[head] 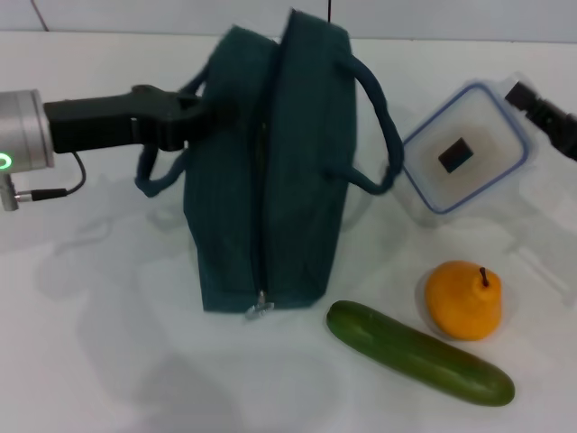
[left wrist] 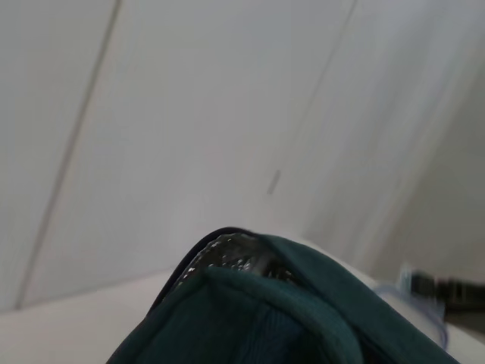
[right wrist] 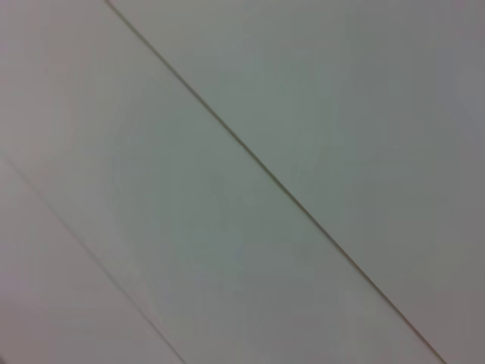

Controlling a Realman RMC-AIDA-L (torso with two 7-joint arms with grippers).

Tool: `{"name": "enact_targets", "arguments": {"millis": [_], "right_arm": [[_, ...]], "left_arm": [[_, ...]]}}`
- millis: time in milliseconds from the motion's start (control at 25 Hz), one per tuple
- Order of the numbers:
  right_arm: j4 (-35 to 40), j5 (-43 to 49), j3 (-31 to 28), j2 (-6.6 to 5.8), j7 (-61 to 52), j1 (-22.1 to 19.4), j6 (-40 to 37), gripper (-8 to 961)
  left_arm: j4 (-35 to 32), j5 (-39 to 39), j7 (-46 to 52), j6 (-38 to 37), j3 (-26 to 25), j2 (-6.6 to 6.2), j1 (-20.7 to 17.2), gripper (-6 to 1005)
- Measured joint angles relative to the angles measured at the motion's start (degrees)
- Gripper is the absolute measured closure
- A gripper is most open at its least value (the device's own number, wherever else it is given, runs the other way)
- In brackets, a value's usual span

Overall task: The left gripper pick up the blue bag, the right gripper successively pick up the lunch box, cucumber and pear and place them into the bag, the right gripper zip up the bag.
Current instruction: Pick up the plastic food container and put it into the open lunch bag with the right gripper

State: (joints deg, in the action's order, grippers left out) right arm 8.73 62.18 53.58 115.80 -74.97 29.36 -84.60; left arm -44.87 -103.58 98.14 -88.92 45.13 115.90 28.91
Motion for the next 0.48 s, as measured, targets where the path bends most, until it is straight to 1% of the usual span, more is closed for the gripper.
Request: {"name": "enact_targets", "arguments": {"millis": [120,320,480], "right_arm": [[2.03,-0.47,-0.11,-0.12,0.29,-0.3,-1.94,858],[5.29,-2.69,-0.15,-0.21,0.38,-0.06,-5.11,858],[7.27,-5.18,0.16,-0.14,-0.07,2.42,-9.03,858]], "left_arm": [[-0.1,-0.02,0.4,-0.67,1.3,-0.03,0.26,959],[-0.13,-0.04,0.29,-1.04,1.35,0.59,0.42,959],[-0.13,0.29,0.09,-0.86,1.05,0.82,0.45,959]]}}
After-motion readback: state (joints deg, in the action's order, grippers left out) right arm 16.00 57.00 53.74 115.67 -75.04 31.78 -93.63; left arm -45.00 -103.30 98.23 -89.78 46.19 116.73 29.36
